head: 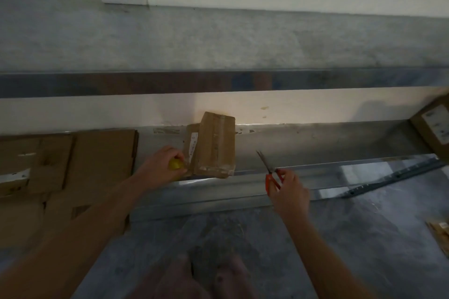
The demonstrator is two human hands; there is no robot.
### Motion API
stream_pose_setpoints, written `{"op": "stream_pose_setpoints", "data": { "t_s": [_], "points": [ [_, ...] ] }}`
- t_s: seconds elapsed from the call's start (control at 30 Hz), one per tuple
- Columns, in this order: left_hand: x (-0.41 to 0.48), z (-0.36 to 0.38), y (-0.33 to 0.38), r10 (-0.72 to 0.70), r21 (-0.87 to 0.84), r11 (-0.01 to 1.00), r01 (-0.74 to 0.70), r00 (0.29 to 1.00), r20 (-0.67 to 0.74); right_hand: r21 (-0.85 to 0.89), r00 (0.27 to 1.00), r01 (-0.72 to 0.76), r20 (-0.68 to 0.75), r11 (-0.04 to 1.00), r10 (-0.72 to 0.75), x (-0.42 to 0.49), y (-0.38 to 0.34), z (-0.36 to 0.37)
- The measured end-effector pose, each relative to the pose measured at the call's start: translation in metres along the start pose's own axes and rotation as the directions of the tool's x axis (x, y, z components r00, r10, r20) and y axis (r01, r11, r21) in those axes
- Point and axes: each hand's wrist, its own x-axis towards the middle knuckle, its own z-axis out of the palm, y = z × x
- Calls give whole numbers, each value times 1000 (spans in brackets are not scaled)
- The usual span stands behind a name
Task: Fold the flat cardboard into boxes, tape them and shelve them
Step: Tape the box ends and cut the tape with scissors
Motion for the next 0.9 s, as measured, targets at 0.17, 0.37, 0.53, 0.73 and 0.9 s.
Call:
{"op": "stream_pose_setpoints", "data": {
  "t_s": [0.17, 0.37, 0.53, 0.73, 0.9],
  "points": [
    [-10, 0, 12, -55, 18, 998, 55, 998, -18, -97, 998, 36, 61, 995, -30, 54, -17, 0],
    [-19, 13, 19, -154, -45, 988, 150, 984, -94, -92, 966, 178, 208, 980, -156, 82, -20, 9],
    [-19, 20, 21, -176, -50, 984, 171, 978, -114, -96, 930, 300, 252, 949, -268, 70, -4, 9],
    [-18, 6, 19, -159, -2, 987, 160, 983, -86, -192, 833, 554, 144, 810, -535, 13, -17, -7],
    [-14, -10, 16, -109, 19, 994, 109, 994, -32, -59, 772, 630, 159, 774, -616, -44, -59, 6]
  ]
}}
